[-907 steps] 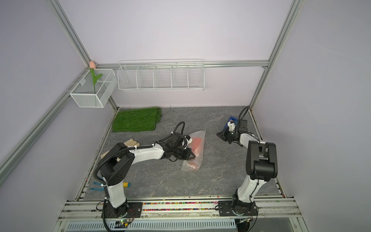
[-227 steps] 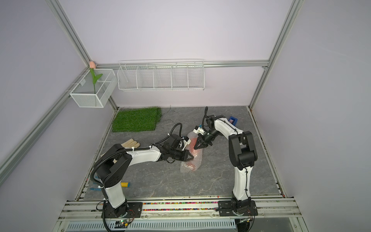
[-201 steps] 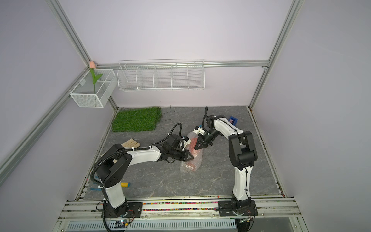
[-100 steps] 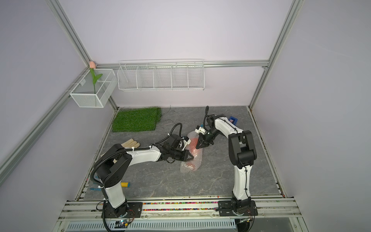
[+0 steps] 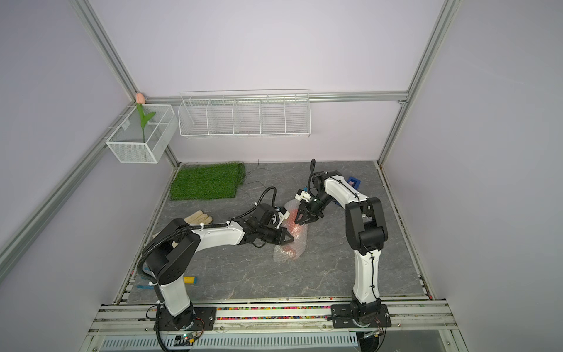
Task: Wrap wine glasses in bubble wrap
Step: Stick the tape on the bubble wrap.
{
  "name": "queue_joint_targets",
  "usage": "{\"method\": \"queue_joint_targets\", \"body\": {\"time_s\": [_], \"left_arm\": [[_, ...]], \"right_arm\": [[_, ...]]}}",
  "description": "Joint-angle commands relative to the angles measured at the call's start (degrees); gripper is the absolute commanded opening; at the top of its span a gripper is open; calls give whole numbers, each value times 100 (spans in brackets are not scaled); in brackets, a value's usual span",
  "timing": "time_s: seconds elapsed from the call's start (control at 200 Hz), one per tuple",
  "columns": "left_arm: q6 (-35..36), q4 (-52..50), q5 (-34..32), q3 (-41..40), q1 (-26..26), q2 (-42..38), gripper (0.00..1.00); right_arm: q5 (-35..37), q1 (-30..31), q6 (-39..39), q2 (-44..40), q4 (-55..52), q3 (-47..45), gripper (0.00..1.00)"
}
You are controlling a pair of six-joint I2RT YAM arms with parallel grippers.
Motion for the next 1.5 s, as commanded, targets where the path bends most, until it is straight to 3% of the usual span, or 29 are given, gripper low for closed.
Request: {"method": "queue_joint_targets", "body": {"time_s": [0.0,0.17,0.975,1.495], "left_arm": [[-3,-612,-68,-196,-11,81,12],[-6,-597,-67,-202,-15,92,12],[-21,-568,-82,-242,-11,54,12],[-13,-585,-89,-243,-13,70,12]], "right_arm": [[398,-10,-17,12,-52,105,40],[529,-5,46,-19,-55,161,44],[867,34,537,-376,270,251,42],[647,227,490,-732,95,391,42]]}}
